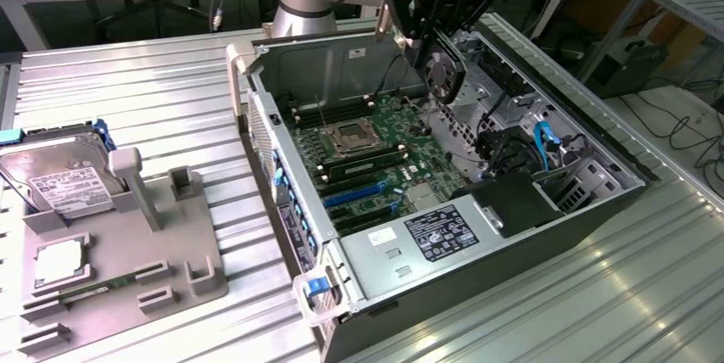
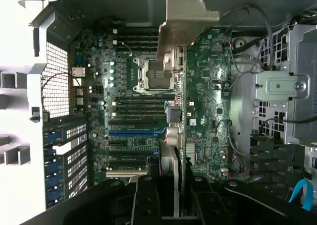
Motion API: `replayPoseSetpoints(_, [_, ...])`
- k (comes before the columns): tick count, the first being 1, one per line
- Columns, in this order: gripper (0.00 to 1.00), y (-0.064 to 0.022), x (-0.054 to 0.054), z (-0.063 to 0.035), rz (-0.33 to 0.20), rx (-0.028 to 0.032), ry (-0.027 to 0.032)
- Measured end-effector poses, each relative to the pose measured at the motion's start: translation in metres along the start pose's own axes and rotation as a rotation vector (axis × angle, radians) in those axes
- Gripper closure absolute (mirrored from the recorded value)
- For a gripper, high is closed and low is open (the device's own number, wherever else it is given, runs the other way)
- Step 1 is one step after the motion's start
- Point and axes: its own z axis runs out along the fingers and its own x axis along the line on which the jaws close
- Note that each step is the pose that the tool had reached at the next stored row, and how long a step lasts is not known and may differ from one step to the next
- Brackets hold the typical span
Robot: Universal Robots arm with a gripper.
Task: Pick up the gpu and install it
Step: 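Pick up the gpu and move the gpu toward the slot, then insert the gpu into the slot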
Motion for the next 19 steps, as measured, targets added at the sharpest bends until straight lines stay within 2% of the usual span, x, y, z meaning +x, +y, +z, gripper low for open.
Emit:
replayPoseSetpoints(14, [0.72, 0.0, 0.0, 0.0, -0.003, -0.0001, 0.0001])
replayPoseSetpoints(19, [0.72, 0.0, 0.0, 0.0, -0.037, -0.0006, 0.0008])
